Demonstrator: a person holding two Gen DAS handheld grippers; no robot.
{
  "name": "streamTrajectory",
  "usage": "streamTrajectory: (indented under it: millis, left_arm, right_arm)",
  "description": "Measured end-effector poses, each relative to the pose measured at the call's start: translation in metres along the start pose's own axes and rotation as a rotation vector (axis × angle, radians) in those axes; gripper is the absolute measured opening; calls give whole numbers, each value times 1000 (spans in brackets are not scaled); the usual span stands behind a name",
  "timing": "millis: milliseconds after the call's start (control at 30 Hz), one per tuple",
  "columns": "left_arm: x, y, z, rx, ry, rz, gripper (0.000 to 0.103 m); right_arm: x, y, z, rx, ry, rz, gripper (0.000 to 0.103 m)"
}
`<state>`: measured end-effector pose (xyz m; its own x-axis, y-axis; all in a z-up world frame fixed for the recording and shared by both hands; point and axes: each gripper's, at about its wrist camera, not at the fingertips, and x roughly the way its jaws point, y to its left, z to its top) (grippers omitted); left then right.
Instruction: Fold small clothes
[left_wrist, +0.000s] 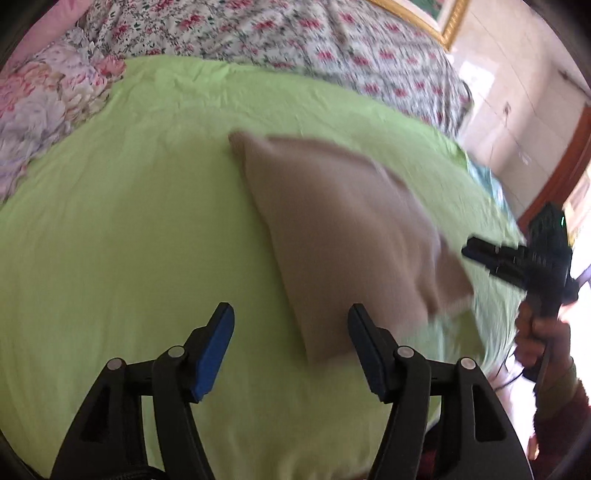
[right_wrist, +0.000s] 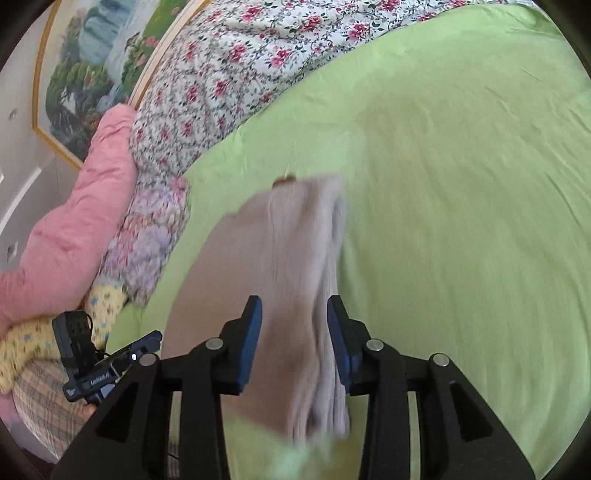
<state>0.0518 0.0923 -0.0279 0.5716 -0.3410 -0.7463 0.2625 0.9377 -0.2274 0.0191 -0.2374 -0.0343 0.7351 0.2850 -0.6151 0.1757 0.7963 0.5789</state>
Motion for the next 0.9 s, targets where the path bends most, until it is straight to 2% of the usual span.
streamTrajectory:
  millis: [67, 133, 367, 467, 500, 533, 600, 667, 700, 733, 767, 867, 900]
  left_arm:
    - [0, -8, -22, 35, -3, 34, 65]
    - [6, -12, -30, 42, 3, 74, 65]
    - [22, -23, -25, 30, -27, 89, 65]
    - [32, -30, -24, 41, -20, 128, 64]
    - [36, -29, -22, 41, -17, 144, 60]
    - [38, -30, -22, 39, -22, 151, 46]
    - [41, -27, -21, 7, -26, 148, 30]
    - [43, -23, -22, -31, -39, 150, 24]
    - [44, -23, -22, -38, -44, 158, 17]
    - [44, -23, -22, -42, -44, 169, 15]
    - [42, -23, -21, -49, -48, 182, 14]
    - [35, -16, -20, -97, -59, 198, 13]
    - [36, -12, -22, -121, -50, 186, 13]
  right_arm:
    - [-6, -1, -16, -12, 10, -19, 38]
    - [-7, -1, -27, -16, 18, -28, 38]
    - [-4, -1, -38, -5, 18, -40, 38]
    - [1, 6, -40, -27, 30, -30, 38]
    - [3, 8, -42, -38, 34, -26, 38]
    - [6, 10, -43, -48, 37, -28, 38]
    - [11, 13, -46, -67, 39, -43, 38]
    - [17, 15, -48, -82, 50, -48, 38]
    - [18, 17, -50, -99, 55, -55, 29]
    - [20, 20, -50, -119, 64, -69, 9]
    - [18, 23, -49, -137, 67, -79, 9]
    - [-16, 37, -36, -180, -28, -60, 8]
    - [-24, 39, -31, -204, -38, -92, 8]
